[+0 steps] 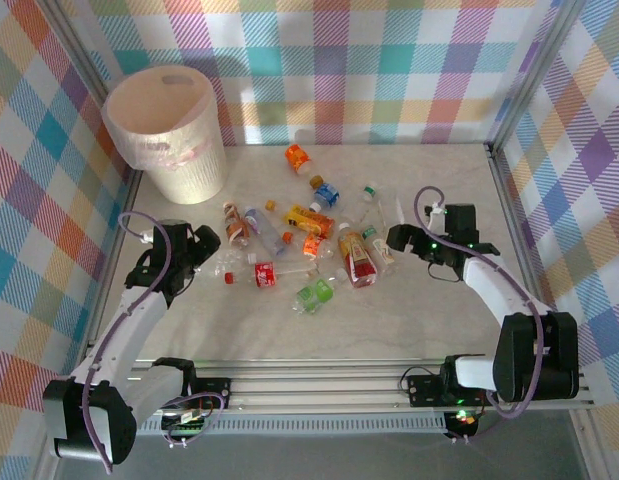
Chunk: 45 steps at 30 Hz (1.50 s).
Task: Put the plastic bottles in the bin
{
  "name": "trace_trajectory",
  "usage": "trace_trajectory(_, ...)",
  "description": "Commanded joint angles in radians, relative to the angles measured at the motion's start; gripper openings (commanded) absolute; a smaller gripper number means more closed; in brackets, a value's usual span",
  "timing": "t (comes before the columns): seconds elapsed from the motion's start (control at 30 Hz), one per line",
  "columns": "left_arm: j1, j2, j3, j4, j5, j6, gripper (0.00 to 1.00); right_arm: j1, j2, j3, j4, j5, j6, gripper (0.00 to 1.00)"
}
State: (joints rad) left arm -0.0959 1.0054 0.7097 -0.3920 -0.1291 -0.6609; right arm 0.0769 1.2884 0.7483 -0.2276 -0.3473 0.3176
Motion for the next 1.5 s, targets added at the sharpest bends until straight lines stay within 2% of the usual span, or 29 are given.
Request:
trace_trajectory(0.0, 0.004, 0.011, -0.003, 0.022, 0.1, -0.038, 1.0, 0.038, 0.02, -0.012, -0.021, -0.03, -0.003, 0.98)
trace_trajectory(0.13, 0.004, 0.023, -0.002, 0.032, 0.144, -0.045, 1.0, 0.074, 0.054, -0.005, -0.043, 0.035, -0.053, 0.96)
trace_trajectory(0.37, 0.003, 0.02, 0.019, -0.019, 0.174, -0.047, 1.0, 0.124, 0.134, 0.021, -0.071, 0.145, -0.052, 0.89)
trace_trajectory(0.53, 0.003, 0.024, 0.029, -0.045, 0.173, -0.052, 1.0, 0.148, 0.176, 0.04, -0.07, 0.127, -0.075, 0.86)
trace_trajectory(0.7, 0.004, 0.042, 0.033, -0.032, 0.182, -0.076, 1.0, 0.164, 0.23, 0.082, -0.079, 0.2, -0.049, 0.82)
trace_trajectory(1.07, 0.002, 0.009, 0.025, 0.001, 0.226, -0.138, 1.0, 0.188, 0.359, 0.172, -0.13, 0.204, -0.054, 0.77)
trace_trajectory(1.23, -0.005, -0.008, 0.034, 0.01, 0.262, -0.14, 1.0, 0.199, 0.326, 0.154, -0.123, 0.223, -0.054, 0.68)
trace_trajectory(1.47, -0.011, 0.0, 0.074, -0.019, 0.358, -0.081, 1.0, 0.21, 0.172, 0.096, -0.116, 0.263, -0.085, 0.56)
